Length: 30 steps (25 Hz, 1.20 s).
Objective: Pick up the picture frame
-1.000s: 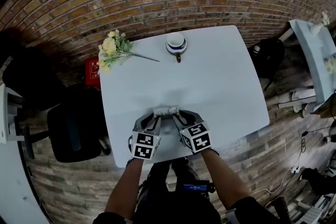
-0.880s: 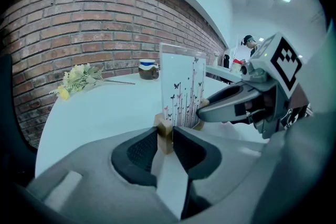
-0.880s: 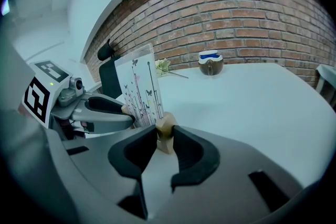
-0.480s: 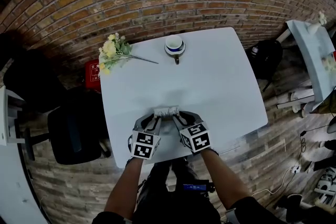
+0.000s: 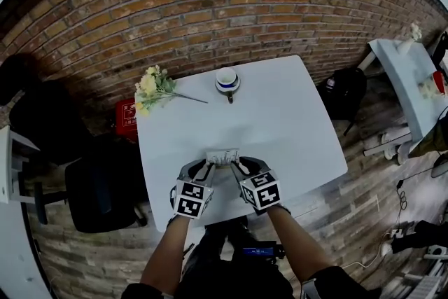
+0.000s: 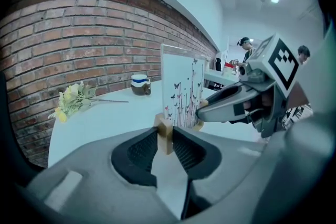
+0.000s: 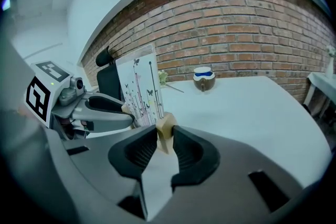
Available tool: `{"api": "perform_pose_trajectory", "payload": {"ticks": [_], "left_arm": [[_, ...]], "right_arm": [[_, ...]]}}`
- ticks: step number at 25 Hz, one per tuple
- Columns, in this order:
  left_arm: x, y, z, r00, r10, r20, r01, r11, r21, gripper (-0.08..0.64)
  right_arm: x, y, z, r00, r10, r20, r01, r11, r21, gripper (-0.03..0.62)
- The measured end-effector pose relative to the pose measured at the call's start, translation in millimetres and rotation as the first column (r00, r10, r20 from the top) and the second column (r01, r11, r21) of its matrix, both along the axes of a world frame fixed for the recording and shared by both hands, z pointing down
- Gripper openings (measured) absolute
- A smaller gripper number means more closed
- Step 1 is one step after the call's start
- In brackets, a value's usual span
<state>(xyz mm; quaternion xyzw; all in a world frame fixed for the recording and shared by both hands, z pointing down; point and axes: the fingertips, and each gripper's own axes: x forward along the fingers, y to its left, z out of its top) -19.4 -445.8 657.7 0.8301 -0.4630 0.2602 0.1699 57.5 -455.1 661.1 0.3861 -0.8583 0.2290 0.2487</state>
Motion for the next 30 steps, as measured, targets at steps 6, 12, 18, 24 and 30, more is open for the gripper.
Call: {"api": "perform_pose_trajectory", "payload": {"ticks": [6, 12, 18, 24, 30], "left_arm": [[7, 1, -37, 1.0, 0.015, -0.022, -0.014, 0.999, 0.05, 0.098], [9, 6, -72, 0.999, 0.029, -0.019, -0.027, 0.995, 0.1, 0.098], [7, 19, -91, 0.998, 0.059, 0.001, -0.059, 0.99, 0.129, 0.098], [7, 21, -93, 0.999, 0.047, 0.004, -0.047, 0.99, 0.131, 0.098], [9, 19, -98, 1.0, 0.031, 0.004, -0.031, 0.991, 0.133, 0.098]], "right_arm": [[7, 1, -38, 1.0, 0.016, 0.005, -0.016, 0.998, 0.058, 0.103], [9, 7, -73, 1.0, 0.022, 0.017, -0.023, 0.995, 0.1, 0.104], [8, 20, -90, 0.999, 0.018, 0.03, -0.022, 0.993, 0.113, 0.104], [8, 22, -93, 0.999, 0.021, 0.031, -0.024, 0.993, 0.119, 0.103], [10, 19, -99, 0.999, 0.02, 0.04, -0.024, 0.992, 0.123, 0.103]]}}
